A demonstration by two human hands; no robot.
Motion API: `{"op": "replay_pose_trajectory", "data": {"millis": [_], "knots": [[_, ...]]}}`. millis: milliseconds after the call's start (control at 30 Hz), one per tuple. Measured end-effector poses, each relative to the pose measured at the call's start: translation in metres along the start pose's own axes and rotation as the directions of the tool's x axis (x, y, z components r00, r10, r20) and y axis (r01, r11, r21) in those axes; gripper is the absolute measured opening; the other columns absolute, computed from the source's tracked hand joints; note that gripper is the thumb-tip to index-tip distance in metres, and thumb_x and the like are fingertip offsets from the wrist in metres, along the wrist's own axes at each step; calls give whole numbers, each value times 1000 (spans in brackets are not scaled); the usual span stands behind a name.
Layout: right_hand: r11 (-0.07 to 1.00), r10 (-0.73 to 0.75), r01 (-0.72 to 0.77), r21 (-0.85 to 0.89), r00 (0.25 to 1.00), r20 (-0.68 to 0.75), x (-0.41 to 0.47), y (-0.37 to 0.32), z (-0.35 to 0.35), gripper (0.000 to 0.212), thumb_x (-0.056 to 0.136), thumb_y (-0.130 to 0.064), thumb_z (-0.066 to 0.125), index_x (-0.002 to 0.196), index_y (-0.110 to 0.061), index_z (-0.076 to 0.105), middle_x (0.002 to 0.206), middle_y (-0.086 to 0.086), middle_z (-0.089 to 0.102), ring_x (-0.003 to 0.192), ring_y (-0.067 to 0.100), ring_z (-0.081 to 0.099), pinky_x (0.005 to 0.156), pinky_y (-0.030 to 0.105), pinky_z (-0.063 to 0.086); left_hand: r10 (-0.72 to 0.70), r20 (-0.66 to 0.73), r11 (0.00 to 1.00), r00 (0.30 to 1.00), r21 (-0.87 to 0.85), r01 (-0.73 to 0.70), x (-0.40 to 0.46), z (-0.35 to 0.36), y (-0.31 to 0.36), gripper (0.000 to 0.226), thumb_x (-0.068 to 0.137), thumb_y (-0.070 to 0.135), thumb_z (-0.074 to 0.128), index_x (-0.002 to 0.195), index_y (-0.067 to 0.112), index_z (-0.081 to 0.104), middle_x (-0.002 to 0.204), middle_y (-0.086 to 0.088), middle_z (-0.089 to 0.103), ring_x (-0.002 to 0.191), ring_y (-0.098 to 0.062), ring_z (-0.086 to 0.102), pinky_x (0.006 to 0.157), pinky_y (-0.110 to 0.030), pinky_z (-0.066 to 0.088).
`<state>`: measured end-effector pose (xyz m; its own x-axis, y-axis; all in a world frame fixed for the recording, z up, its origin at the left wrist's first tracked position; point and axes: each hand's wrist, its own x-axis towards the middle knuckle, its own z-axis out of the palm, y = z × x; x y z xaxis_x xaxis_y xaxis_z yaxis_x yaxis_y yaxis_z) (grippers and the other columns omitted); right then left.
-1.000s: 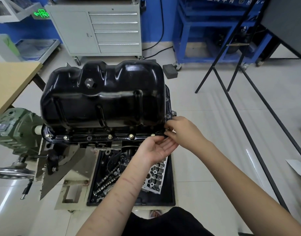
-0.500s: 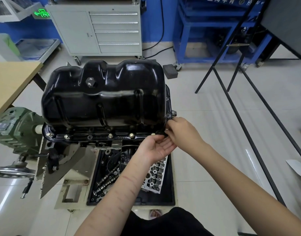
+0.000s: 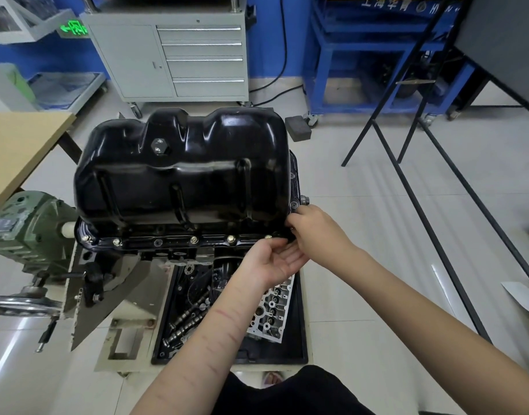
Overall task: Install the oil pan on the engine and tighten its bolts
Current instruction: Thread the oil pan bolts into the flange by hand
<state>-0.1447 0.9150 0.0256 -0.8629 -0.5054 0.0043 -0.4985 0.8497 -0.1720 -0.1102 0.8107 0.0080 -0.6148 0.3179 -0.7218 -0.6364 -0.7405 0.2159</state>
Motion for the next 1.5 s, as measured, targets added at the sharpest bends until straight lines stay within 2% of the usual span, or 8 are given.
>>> {"op": "replay_pose_trajectory", "data": {"millis": [133, 233, 400, 567, 767, 967, 1200, 1500], "knots": [[1000, -16, 16, -11, 1000, 15, 1, 3, -1, 26, 89, -3, 43, 110, -7, 59, 109, 8, 57, 108, 25, 47, 84, 30, 40, -1, 10, 1000, 1000, -17, 1, -1, 1, 0, 42, 93, -1, 36, 60, -14, 59, 119, -19, 58, 121, -34, 49, 85, -52, 38], [1000, -11, 11, -24, 1000, 25, 2, 4, 0, 23, 91, -7, 44, 109, -6, 58, 110, 8, 56, 109, 25, 47, 85, 31, 43, 2, 6, 1000, 1000, -9, -2, -1, 0, 0, 47, 93, -1, 36, 56, -14, 60, 121, -18, 56, 121, -34, 49, 85, -52, 38], [999, -1, 2, -41, 1000, 27, 1, 4, -1, 23, 93, -22, 47, 110, -6, 54, 111, 8, 56, 110, 23, 47, 83, 32, 41, -3, 10, 1000, 1000, 4, 3, -3, 1, 0, 30, 94, 0, 35, 75, -10, 55, 129, -20, 52, 123, -33, 48, 89, -51, 37], [999, -10, 11, -42, 999, 38, -1, 5, 0, 23, 94, -19, 45, 110, -6, 54, 113, 9, 56, 109, 25, 47, 84, 31, 38, 0, 12, 1000, 1000, 5, 0, -4, 2, -1, 26, 94, 1, 35, 80, -9, 55, 131, -20, 51, 124, -32, 48, 90, -49, 38], [994, -6, 6, -109, 1000, -3, 0, 4, 1, 22, 96, -19, 40, 108, -5, 53, 114, 9, 56, 109, 25, 48, 82, 31, 40, -4, 12, 1000, 1000, -5, 4, -4, 1, -1, 25, 94, 1, 35, 84, -11, 55, 127, -20, 54, 123, -32, 48, 88, -51, 38], [986, -37, 29, -165, 998, -42, -3, 6, 1, 29, 96, -28, 41, 111, -5, 50, 113, 9, 55, 109, 25, 48, 79, 34, 43, -13, 28, 1000, 1000, -10, 14, -1, -1, 0, 25, 94, 1, 35, 85, -11, 55, 98, -20, 62, 122, -32, 49, 86, -51, 39], [974, -150, 146, -174, 989, -12, 4, 10, 1, 20, 96, -10, 39, 108, -7, 54, 111, 8, 54, 109, 24, 46, 83, 31, 42, -12, 50, 1000, 999, -11, 13, 1, -3, 1, 51, 94, 1, 35, 55, -16, 63, 90, -21, 62, 120, -33, 50, 86, -50, 39], [923, -100, 98, -373, 995, 13, 3, 2, -1, 17, 92, -17, 50, 102, -6, 58, 106, 9, 59, 103, 22, 53, 75, 28, 45, -17, 32, 1000, 999, 11, 17, 2, -3, 0, 49, 94, 0, 35, 56, -14, 63, 80, -24, 67, 119, -33, 50, 86, -50, 39]]}}
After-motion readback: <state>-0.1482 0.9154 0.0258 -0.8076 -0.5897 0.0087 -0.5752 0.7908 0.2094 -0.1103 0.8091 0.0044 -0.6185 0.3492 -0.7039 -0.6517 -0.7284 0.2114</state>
